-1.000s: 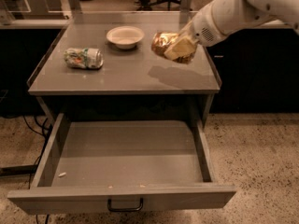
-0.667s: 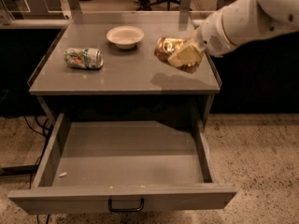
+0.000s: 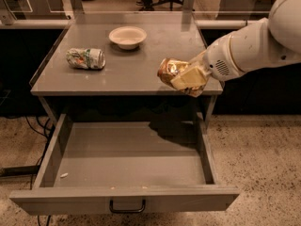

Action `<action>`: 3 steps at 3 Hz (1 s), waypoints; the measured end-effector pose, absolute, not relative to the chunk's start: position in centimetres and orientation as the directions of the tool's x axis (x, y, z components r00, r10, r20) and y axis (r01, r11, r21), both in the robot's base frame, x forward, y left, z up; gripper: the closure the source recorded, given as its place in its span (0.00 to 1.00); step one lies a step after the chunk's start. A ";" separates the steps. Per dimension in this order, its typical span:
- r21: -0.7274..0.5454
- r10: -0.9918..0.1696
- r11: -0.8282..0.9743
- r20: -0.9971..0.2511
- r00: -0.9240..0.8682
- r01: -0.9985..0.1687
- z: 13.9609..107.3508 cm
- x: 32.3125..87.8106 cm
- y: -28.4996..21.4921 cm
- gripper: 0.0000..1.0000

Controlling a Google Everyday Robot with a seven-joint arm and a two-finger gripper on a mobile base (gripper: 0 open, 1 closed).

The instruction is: Place orange can into top drawer

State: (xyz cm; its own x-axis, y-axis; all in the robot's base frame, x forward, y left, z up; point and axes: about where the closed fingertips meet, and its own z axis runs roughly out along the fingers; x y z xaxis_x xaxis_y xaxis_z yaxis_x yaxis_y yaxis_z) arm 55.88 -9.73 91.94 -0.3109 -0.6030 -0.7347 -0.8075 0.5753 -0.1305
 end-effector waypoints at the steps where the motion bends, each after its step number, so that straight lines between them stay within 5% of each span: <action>1: -0.078 -0.605 0.555 -0.721 -0.337 -0.828 89.0 54.4 -7.9 1.00; 3: 0.024 -0.599 0.522 -0.701 -0.387 -0.853 81.2 51.4 -3.4 1.00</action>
Offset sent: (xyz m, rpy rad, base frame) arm -0.0499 0.0665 -0.1158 0.0458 0.1973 0.0743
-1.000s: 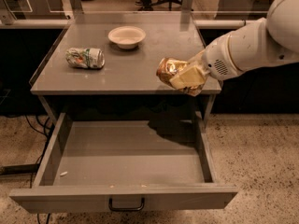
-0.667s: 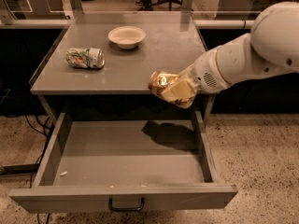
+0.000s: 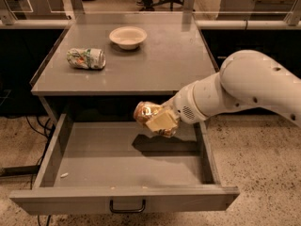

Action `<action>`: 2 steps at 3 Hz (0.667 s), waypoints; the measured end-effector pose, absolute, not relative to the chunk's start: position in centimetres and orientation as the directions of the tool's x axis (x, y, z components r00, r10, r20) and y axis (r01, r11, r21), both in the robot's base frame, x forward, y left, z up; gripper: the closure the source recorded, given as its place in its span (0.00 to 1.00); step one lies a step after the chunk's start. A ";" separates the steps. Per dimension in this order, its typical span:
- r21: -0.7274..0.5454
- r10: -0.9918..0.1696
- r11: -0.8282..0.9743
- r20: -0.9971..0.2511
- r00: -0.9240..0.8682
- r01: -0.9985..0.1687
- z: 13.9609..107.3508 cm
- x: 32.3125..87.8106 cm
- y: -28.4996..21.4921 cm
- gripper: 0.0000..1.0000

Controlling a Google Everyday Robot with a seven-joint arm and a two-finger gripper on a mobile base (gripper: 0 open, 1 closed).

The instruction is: Place orange can into top drawer

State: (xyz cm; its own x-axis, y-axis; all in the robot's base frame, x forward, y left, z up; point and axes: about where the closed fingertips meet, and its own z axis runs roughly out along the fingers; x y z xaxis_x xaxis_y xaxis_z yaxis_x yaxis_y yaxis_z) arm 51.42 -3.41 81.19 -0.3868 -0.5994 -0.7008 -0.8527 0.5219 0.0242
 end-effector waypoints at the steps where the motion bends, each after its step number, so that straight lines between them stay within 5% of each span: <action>1: 0.006 -0.603 0.513 -0.709 -0.365 -0.858 77.7 51.2 -1.9 1.00; 2: -0.054 -0.570 0.536 -0.760 -0.314 -0.842 72.1 52.4 0.5 1.00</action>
Offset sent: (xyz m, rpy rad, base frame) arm 0.0045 0.0467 -0.0937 0.0371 -0.1113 0.0062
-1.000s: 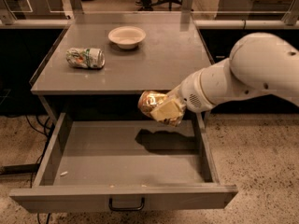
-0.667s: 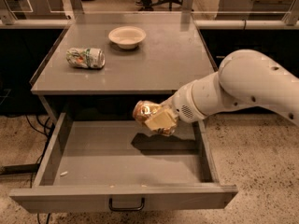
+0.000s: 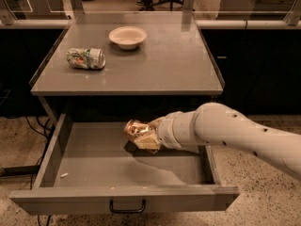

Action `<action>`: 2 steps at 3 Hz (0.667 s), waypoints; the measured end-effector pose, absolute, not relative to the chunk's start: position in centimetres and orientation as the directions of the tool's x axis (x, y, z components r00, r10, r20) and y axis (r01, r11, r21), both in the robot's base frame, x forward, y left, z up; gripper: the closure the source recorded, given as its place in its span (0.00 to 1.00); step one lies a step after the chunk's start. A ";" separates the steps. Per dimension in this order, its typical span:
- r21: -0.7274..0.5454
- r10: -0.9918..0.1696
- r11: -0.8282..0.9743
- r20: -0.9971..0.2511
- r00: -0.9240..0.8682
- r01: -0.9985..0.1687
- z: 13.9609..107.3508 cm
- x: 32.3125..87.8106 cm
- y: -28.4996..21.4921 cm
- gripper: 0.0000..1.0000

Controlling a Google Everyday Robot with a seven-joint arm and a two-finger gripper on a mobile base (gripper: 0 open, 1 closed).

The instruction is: Place orange can into top drawer

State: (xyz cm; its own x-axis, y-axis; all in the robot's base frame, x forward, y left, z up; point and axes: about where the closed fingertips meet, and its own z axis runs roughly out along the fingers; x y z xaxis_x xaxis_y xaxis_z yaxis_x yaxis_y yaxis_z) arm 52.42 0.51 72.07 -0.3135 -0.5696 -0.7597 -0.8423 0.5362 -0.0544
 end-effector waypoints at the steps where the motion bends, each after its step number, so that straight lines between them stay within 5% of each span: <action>1: -0.054 -0.570 0.536 -0.760 -0.314 -0.842 72.1 52.4 0.5 1.00; 2: -0.038 -0.574 0.537 -0.748 -0.332 -0.843 70.4 52.5 0.9 1.00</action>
Offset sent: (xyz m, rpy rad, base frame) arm 0.0020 0.0067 -0.0432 -0.0152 0.0644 -0.0089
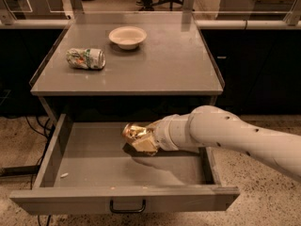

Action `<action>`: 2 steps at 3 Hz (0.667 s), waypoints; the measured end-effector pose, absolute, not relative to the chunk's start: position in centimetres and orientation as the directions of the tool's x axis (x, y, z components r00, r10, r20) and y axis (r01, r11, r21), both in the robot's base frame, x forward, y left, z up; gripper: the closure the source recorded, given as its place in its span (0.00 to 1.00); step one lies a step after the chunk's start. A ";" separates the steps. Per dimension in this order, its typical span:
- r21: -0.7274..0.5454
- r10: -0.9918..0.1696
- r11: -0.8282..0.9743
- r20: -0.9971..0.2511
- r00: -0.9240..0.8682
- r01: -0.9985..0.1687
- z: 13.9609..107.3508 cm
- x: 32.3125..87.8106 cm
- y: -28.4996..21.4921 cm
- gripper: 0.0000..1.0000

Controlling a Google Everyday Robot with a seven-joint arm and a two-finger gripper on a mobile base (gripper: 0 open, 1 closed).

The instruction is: Place orange can into top drawer

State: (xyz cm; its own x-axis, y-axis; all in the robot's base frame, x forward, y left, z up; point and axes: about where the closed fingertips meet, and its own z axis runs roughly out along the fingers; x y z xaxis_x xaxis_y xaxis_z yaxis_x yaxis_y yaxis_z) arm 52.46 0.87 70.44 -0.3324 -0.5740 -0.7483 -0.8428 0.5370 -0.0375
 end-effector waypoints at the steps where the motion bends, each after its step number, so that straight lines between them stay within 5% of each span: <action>1: -0.015 -0.571 0.552 -0.735 -0.365 -0.834 67.8 52.8 0.8 1.00; 2: -0.016 -0.568 0.571 -0.730 -0.381 -0.821 65.3 53.1 0.6 1.00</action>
Offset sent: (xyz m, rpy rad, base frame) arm 0.0123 -0.0088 -0.0814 -0.0175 0.0354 -0.0767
